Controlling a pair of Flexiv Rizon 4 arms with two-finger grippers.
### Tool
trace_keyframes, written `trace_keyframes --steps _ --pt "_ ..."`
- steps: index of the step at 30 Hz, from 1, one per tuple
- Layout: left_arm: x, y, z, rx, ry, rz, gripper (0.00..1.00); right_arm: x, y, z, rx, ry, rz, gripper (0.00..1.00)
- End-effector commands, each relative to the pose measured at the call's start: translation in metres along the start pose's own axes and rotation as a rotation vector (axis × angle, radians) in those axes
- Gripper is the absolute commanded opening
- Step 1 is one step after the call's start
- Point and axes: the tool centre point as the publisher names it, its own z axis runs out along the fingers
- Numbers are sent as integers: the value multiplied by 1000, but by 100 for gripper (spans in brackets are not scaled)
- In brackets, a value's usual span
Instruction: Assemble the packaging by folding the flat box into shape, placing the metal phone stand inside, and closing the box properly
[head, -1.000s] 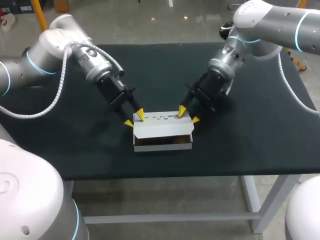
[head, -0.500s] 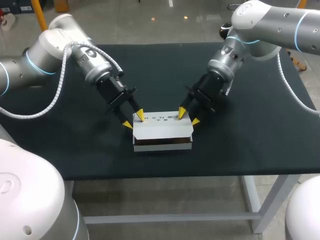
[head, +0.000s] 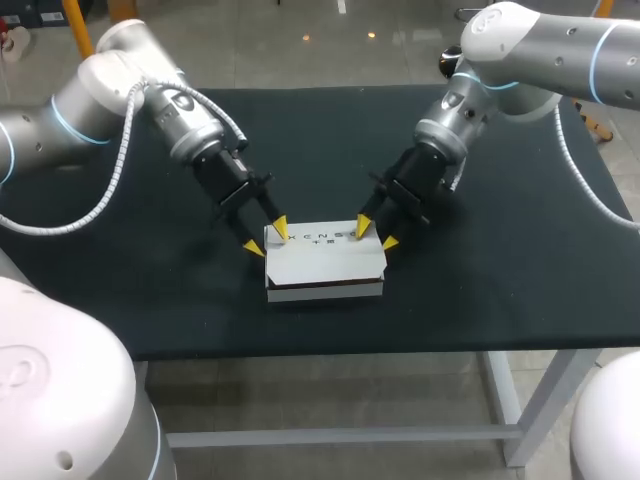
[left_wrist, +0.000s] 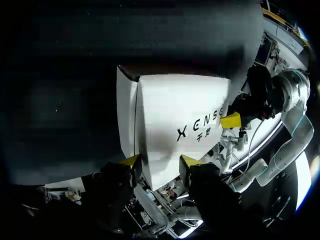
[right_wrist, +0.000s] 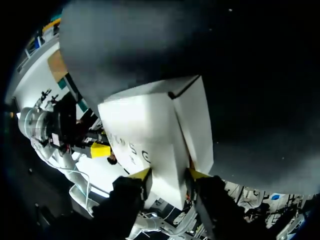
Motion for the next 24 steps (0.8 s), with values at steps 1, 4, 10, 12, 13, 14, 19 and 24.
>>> trace_keyframes --steps 1,4,10,12,13,14,19,24 --pt "1 14 -2 51 -18 6 56 0 -1 1 -6 -2 1 47" --pt "2 17 -4 65 -30 13 58 0 -1 1 -6 -2 1 47" --pt "4 22 -7 101 -74 33 60 0 -1 1 -6 -2 1 49" --pt "5 25 -9 120 -91 57 63 0 -1 1 -6 -2 1 54" --pt "7 28 -11 146 -111 89 65 0 -1 1 -6 -2 1 55" --pt "8 31 -12 164 -125 108 69 0 -1 1 -6 -2 1 54" --pt "14 41 -16 237 -199 204 91 0 -1 1 -6 -2 1 56" --pt "23 48 -20 284 -259 290 100 0 -1 1 -6 -2 1 53"
